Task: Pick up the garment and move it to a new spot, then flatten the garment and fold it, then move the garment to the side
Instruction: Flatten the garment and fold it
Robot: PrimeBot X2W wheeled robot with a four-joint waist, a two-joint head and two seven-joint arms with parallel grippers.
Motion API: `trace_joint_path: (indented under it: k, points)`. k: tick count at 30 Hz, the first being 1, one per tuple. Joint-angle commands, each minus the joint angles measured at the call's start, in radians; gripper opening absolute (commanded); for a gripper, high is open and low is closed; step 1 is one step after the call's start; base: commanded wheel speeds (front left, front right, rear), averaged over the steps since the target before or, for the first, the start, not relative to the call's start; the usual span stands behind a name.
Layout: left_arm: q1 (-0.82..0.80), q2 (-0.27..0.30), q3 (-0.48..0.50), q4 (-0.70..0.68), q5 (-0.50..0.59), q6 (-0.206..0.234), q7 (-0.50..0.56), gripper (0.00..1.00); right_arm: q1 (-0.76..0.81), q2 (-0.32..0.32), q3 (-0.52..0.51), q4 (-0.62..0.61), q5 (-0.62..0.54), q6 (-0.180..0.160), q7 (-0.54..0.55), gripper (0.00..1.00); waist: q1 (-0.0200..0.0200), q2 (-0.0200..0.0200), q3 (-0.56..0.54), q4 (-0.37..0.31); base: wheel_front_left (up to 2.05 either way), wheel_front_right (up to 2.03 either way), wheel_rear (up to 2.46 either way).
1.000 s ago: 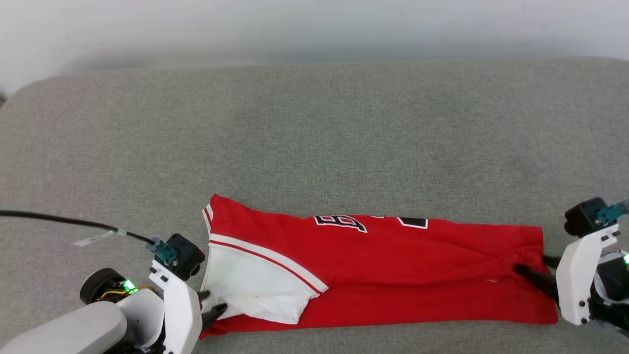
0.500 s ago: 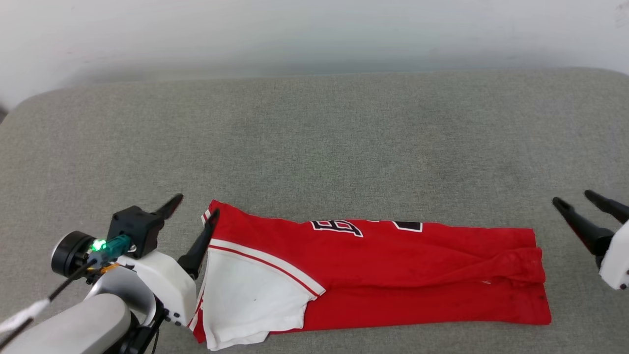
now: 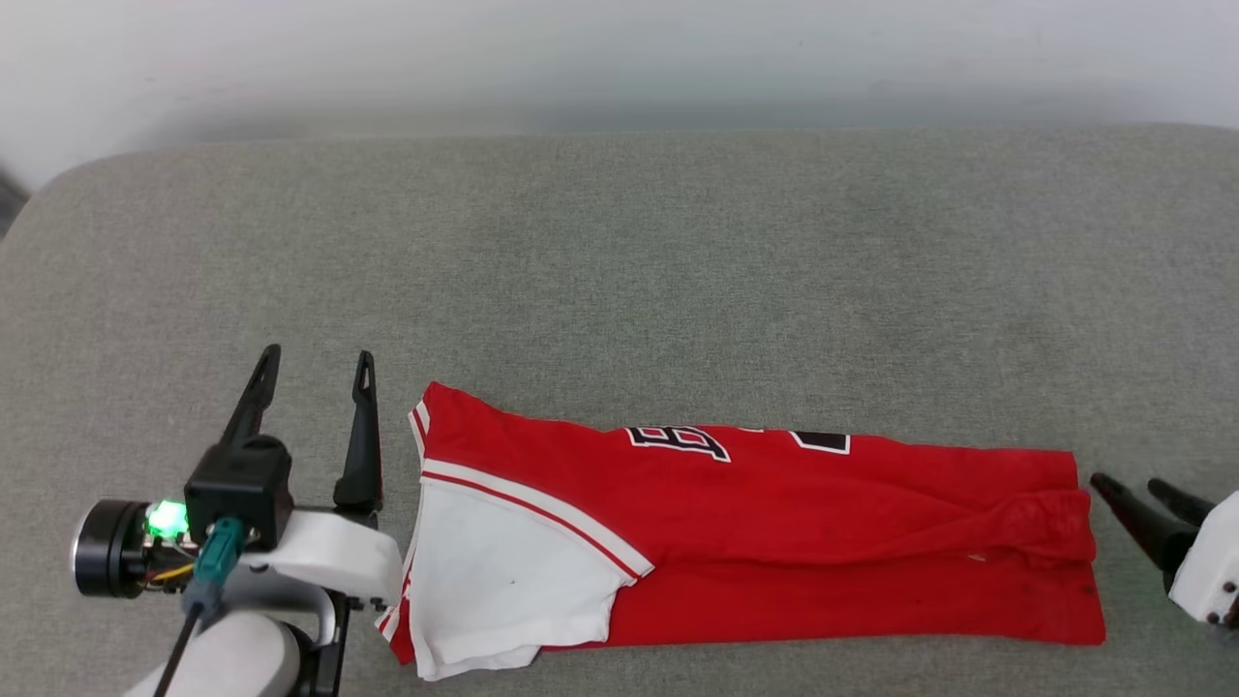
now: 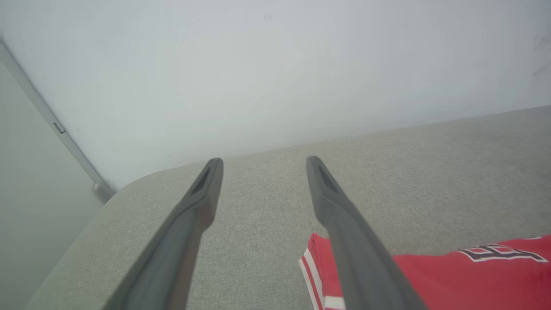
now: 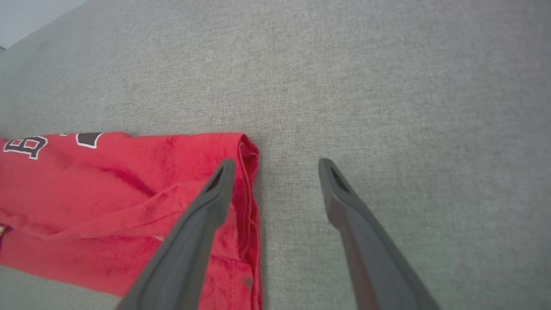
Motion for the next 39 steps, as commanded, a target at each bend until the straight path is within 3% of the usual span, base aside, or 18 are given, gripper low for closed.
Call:
trace_joint_path:
  k: [1,10,22,23,24,30,39]
  points:
    - [0.043,-0.027,0.046,-0.007,0.038,0.008,-0.004,1.00,0.020,0.015,-0.001,0.012,0.008,0.000,0.021,1.00,0.0000,-0.0001,0.006,0.005,0.00,0.00,0.00]
    - [0.202,-0.181,0.240,0.007,0.197,-0.044,-0.005,1.00,0.065,0.094,0.058,0.015,0.069,0.000,0.145,1.00,0.0000,-0.0001,0.018,0.026,0.00,0.00,0.00]
    - [0.346,-0.385,0.411,0.035,0.422,-0.124,-0.005,1.00,0.100,0.137,0.137,0.073,0.075,-0.001,0.235,1.00,0.0000,-0.0001,0.012,0.032,0.00,0.00,0.00]
    - [0.355,-0.401,0.427,0.035,0.442,-0.130,-0.005,1.00,0.097,0.138,0.137,0.077,0.074,-0.001,0.233,0.30,0.0000,-0.0001,0.012,0.032,0.00,0.00,0.00]
    - [0.364,-0.415,0.440,0.036,0.459,-0.140,-0.005,1.00,0.090,0.140,0.134,0.078,0.071,-0.001,0.220,0.00,0.0000,-0.0001,0.011,0.033,0.00,0.00,0.00]
    - [0.420,-0.492,0.518,0.010,0.528,-0.207,-0.005,1.00,0.045,0.110,0.105,0.074,0.059,-0.001,0.182,0.00,0.0000,-0.0001,-0.004,0.030,0.00,0.00,0.00]
    - [0.494,-0.569,0.576,0.024,0.593,-0.303,-0.004,1.00,0.005,0.005,0.047,0.060,0.052,-0.001,0.181,0.00,0.0000,-0.0001,-0.049,0.022,0.00,0.00,0.00]
